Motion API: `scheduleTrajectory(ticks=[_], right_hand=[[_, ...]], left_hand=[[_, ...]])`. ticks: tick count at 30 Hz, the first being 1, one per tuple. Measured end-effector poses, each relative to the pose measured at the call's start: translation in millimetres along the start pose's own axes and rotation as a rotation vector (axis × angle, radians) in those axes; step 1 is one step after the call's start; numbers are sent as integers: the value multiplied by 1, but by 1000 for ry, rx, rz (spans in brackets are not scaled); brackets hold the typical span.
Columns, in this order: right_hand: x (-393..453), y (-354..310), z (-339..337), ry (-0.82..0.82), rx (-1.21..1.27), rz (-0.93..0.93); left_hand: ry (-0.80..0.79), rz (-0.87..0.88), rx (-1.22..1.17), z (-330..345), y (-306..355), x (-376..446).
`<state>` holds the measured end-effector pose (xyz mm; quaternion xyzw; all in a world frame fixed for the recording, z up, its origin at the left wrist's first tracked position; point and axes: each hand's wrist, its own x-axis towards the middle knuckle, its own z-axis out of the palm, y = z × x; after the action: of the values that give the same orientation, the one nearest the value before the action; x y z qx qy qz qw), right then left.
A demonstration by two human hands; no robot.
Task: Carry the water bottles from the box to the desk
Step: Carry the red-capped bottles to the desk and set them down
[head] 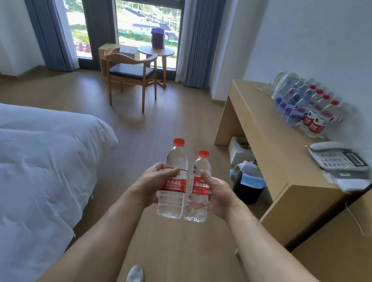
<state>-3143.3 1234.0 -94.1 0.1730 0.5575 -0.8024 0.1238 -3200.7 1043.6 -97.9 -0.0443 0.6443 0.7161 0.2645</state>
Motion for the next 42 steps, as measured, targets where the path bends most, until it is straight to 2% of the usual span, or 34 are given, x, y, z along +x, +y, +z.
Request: scheduleTrajectory(ticks=[12,20,28,35,42], right_hand=[[192,-86,-15,208,79,-38],[274,-134,-27,330,114,-81],[348,-181,-67,370,174,-147],[442,-231,-120,341,205,-166],[517,-289,-190,363,291,-179]], left_hand=[[-184,-70,9,-17,93,225],[-264,-120,41,-12,148,323],[-335,-123,98,24,183,415],[-305,-118,145,57,220,517],[-317,-134,174,119,262,614]])
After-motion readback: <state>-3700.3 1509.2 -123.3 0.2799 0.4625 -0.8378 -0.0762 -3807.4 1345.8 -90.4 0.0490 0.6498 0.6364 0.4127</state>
